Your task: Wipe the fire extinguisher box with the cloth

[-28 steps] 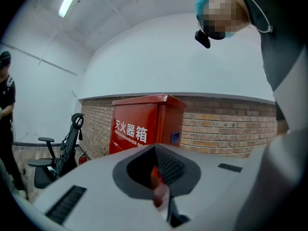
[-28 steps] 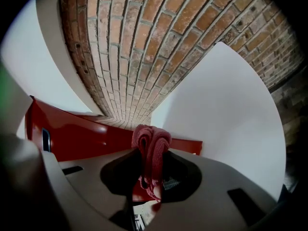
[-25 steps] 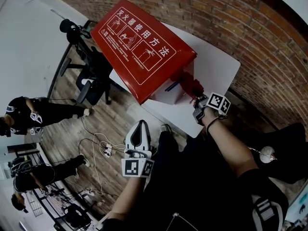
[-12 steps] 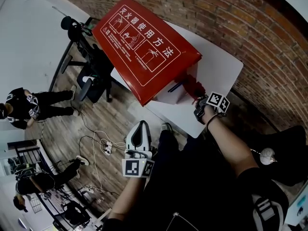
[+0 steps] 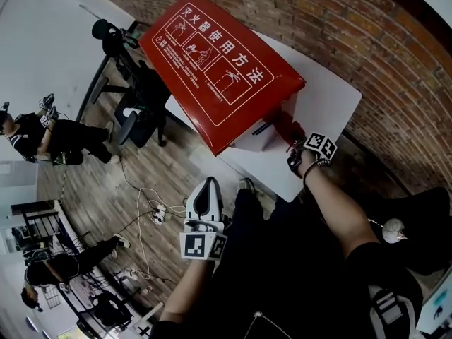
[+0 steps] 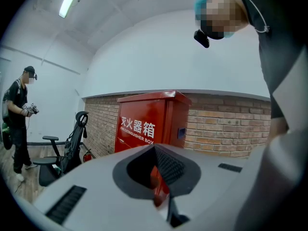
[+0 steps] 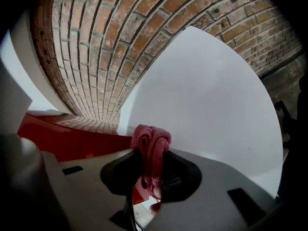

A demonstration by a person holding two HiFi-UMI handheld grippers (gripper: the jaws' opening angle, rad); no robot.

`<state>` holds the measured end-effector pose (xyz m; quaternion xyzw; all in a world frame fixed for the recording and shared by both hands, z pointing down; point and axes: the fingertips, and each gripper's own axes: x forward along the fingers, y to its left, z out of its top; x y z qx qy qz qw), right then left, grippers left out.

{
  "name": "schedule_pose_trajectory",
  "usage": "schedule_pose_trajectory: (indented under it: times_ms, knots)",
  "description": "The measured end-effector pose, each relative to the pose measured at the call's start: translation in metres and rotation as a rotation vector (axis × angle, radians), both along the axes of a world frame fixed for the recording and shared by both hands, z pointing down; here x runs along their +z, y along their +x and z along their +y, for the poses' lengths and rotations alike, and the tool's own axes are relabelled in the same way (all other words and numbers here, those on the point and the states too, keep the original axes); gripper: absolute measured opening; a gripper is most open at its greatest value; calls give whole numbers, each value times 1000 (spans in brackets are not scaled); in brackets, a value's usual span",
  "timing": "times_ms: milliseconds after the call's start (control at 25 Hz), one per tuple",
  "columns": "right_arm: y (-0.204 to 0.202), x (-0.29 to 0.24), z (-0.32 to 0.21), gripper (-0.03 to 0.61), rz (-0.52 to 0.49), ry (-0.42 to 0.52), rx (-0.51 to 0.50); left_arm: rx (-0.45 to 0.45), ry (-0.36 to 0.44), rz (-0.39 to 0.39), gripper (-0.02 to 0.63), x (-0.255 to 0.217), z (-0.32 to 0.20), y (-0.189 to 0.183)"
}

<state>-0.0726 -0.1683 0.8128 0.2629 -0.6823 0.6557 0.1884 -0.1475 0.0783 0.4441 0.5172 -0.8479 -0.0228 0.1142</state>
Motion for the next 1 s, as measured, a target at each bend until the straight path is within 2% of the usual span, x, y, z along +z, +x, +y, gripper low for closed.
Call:
schedule_pose_trajectory:
  times_ms: [160,320,400,600,800,1000]
  knots:
    - [2,17,-1,103,48,-1,4,10,13,-15,30,-1,3,-2]
    - [2,32,-1,103,85,-5,11,-17,-17,-3,31,5,11,-7]
    - [2,38,-1,104,95,-6,16,-16,-3,6,31,4,12,-7]
    - [1,40,0,104,83,0,28,-14,-17,1,31,8,21,-12]
    - [-1,39,10,104,74,-15,25,3,41,14,31,-1,19,-14]
    - [-6,40,37,104,62,-39,-3,15,-5,4,30,7,27,-18]
